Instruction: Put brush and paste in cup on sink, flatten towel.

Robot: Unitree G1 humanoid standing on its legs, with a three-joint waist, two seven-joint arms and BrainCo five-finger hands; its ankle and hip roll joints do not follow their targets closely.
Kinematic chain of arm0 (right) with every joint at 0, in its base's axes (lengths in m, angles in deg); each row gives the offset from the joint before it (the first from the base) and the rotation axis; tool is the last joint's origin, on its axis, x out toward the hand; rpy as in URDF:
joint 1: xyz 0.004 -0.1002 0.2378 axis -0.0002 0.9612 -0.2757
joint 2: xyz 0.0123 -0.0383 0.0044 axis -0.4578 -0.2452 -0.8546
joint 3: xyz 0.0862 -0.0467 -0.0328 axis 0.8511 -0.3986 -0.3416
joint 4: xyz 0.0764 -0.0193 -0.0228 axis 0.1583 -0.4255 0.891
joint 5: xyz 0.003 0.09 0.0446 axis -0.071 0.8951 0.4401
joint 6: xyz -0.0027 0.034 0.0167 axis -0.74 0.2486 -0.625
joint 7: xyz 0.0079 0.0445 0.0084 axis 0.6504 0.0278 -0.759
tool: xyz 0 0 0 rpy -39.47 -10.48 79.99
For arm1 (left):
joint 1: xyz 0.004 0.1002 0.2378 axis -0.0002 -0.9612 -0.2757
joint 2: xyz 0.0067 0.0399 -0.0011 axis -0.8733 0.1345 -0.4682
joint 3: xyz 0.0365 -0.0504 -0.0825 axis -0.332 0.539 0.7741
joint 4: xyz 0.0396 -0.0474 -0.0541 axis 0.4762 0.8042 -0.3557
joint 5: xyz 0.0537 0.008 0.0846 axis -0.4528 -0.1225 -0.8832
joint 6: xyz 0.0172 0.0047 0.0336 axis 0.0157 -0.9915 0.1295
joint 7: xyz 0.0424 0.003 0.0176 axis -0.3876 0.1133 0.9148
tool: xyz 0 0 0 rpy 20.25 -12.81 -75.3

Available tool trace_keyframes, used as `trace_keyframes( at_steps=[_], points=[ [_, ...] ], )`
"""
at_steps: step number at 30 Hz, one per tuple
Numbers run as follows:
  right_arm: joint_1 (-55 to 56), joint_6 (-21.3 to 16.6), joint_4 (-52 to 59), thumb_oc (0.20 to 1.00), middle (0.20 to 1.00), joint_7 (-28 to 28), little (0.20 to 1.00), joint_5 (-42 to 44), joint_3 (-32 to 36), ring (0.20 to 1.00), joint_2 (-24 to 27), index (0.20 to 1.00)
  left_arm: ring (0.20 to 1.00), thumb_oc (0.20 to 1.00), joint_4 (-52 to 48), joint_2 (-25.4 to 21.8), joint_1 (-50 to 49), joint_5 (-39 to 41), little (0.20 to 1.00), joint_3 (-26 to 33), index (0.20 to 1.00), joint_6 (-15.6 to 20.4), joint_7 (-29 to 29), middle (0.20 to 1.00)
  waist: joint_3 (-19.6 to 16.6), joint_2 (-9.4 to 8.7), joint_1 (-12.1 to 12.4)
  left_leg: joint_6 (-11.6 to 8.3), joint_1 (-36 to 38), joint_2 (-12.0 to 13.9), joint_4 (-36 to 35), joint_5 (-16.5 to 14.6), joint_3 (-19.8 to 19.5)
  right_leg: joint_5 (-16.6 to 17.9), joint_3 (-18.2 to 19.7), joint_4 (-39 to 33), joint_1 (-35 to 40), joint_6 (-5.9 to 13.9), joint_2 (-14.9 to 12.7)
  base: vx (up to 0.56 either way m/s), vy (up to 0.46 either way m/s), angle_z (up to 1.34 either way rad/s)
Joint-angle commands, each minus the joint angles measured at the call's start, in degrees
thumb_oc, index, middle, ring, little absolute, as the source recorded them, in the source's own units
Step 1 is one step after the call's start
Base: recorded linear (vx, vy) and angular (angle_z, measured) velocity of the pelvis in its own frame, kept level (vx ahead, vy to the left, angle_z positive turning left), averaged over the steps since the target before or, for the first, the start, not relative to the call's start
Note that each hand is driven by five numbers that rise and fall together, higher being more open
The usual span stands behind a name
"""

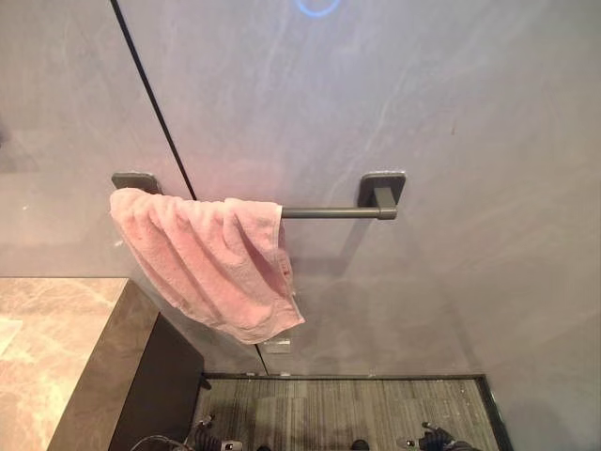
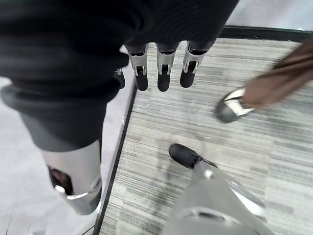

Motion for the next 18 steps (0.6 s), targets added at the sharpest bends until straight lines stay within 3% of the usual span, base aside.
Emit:
trace_keyframes(
  at_steps=[1, 2, 5, 6, 8, 9, 10, 12, 16, 18],
  points=[
    [-3.53, -1.99, 1.38, 1.0, 1.0, 0.66, 1.0, 1.61, -2.12, 1.0, 1.13, 1.0, 1.0, 1.0, -8.78, -6.13, 1.57, 0.26, 1.0, -2.79, 1.0, 3.42, -2.37, 1.0, 1.09, -1.75, 1.02, -2.04, -3.07, 0.64, 0.57, 3.07, -0.52, 1.18, 1.18, 0.41, 1.13, 3.25, -3.92, 0.0, -0.015, 0.16],
    [-3.47, -1.97, 1.42, 1.0, 1.0, 0.66, 1.0, 1.61, -2.13, 1.0, 1.1, 1.0, 1.0, 1.0, -9.0, -6.25, 1.43, 0.29, 1.0, -2.78, 1.0, 3.3, -2.44, 1.0, 1.06, -1.78, 1.02, -2.05, -3.06, 0.65, 0.57, 3.06, -0.53, 1.18, 1.17, 0.41, 1.15, 3.24, -3.91, 0.0, -0.02, 0.16],
    [-3.53, -2.81, 6.57, 1.0, 1.0, -0.19, 1.0, 2.29, -2.19, 1.0, 3.31, 1.0, 1.0, 1.0, -31.46, -15.38, -3.68, 0.02, 1.0, -2.64, 1.0, 4.36, -6.55, 1.0, 1.8, -1.09, 1.85, -2.32, -3.84, 0.91, 0.57, 3.66, -1.48, 1.01, 0.37, 0.67, 0.94, 3.2, -3.79, -0.01, -0.027, 0.05],
    [-3.43, -2.76, 6.66, 1.0, 1.0, -0.21, 1.0, 2.29, -2.24, 1.0, 3.22, 1.0, 1.0, 1.0, -32.11, -15.69, -4.1, 0.1, 1.0, -2.39, 1.0, 4.0, -6.76, 1.0, 1.73, -1.19, 1.75, -2.34, -3.83, 0.92, 0.57, 3.66, -1.53, 0.99, 0.32, 0.68, 0.97, 3.19, -3.78, 0.0, -0.043, 0.06],
    [-4.49, -3.56, 10.98, 1.0, 1.0, -1.08, 1.0, -2.95, -4.76, 1.0, 5.22, 1.0, 1.0, 1.0, -51.62, -26.39, -7.38, -7.95, 1.0, 1.79, 1.0, 5.32, -7.87, 1.0, 2.27, -0.93, 3.46, -2.77, -4.3, 1.27, 0.57, 3.75, -2.82, 0.32, -0.66, 0.72, 1.32, 3.18, -3.5, 0.0, -0.054, 0.18],
    [-4.49, -3.49, 11.08, 1.0, 1.0, -1.07, 1.0, -3.02, -4.95, 1.0, 5.02, 1.0, 1.0, 1.0, -52.49, -26.69, -8.15, -7.88, 1.0, 2.51, 1.0, 4.93, -8.21, 1.0, 2.13, -1.14, 3.14, -2.73, -4.56, 1.22, 0.57, 4.04, -2.91, 0.56, -0.74, 0.66, 1.14, 3.15, -3.54, 0.02, -0.051, 0.27],
    [-5.11, -4.02, 15.18, 1.0, 1.0, -2.09, 1.0, -6.35, -7.03, 1.0, 6.73, 1.0, 1.0, 1.0, -57.13, -30.3, -9.16, -9.7, 1.0, 4.5, 1.0, 5.92, -8.76, 1.0, 2.32, -1.0, 3.92, -2.98, -4.59, 1.35, 0.57, 3.89, -3.36, 0.1, -1.13, 0.75, 1.43, 3.18, -3.35, -0.01, -0.042, 0.27],
    [-5.07, -4.57, 25.13, 1.0, 1.0, -4.62, 1.0, -3.88, -7.42, 1.0, 10.86, 1.0, 1.0, 1.0, -63.93, -35.57, -12.15, -7.92, 1.0, 8.68, 1.0, 6.98, -10.81, 1.0, 2.59, -0.84, 3.61, -3.16, -5.31, 1.51, 0.57, 4.74, -3.83, 0.24, -1.77, 0.9, 1.12, 3.11, -3.25, -0.02, -0.037, 0.22],
    [-5.64, -5.09, 37.34, 1.0, 1.0, -6.86, 1.0, -2.6, -9.02, 1.0, 14.79, 1.0, 1.0, 1.0, -72.42, -39.64, -16.21, -3.69, 1.0, 13.43, 1.0, 7.09, -12.72, 1.0, 3.06, -0.4, 4.1, -3.37, -6.02, 1.75, 0.57, 5.35, -4.4, -0.15, -2.49, 1.68, 0.65, 2.91, -3.04, -0.03, -0.031, 0.12],
    [-4.62, -5.86, 51.43, 1.0, 1.0, -9.73, 1.0, 0.49, -7.62, 1.0, 19.58, 1.0, 1.0, 1.0, -78.66, -43.09, -20.43, 0.67, 1.0, 18.74, 1.0, 7.26, -14.8, 1.0, 3.77, 0.0, 4.29, -3.51, -6.72, 1.98, 0.57, 5.92, -5.09, -0.61, -3.22, 2.97, -0.21, 2.74, -2.98, -0.04, -0.027, 0.21]
  ],
)
